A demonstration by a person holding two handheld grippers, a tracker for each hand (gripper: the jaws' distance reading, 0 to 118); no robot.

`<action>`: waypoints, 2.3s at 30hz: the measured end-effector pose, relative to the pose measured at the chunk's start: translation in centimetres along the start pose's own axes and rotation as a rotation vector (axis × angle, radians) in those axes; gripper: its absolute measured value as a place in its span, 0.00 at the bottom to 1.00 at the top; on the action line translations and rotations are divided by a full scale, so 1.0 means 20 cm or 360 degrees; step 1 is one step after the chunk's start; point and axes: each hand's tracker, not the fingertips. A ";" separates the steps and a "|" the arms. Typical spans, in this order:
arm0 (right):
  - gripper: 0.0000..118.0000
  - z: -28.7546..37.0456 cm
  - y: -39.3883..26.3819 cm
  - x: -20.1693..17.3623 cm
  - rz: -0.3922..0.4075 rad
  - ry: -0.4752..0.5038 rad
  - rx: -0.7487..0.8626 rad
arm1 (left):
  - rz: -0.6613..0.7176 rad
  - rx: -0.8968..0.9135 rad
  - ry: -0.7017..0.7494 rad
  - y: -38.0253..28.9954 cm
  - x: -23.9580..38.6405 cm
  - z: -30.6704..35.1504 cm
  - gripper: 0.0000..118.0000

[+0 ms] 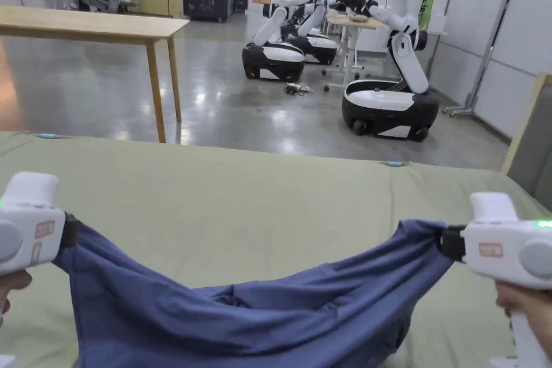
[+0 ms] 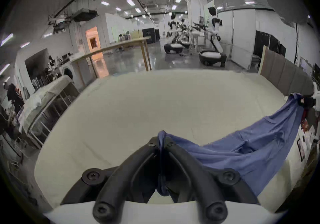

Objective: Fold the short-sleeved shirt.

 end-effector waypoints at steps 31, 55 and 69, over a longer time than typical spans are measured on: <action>0.07 0.19 0.65 0.16 -0.0252 -0.0152 0.0618 | 0.0217 0.0592 0.0241 0.67 -0.12 -0.01 0.00; 0.07 0.65 -0.75 0.19 -0.0025 -0.0121 0.0025 | 0.0163 0.0004 -0.0048 -0.76 -0.03 0.56 0.00; 0.55 0.73 -1.16 0.14 -0.0062 -0.0204 -0.0046 | 0.0261 -0.0124 -0.0036 -1.16 0.04 0.79 0.92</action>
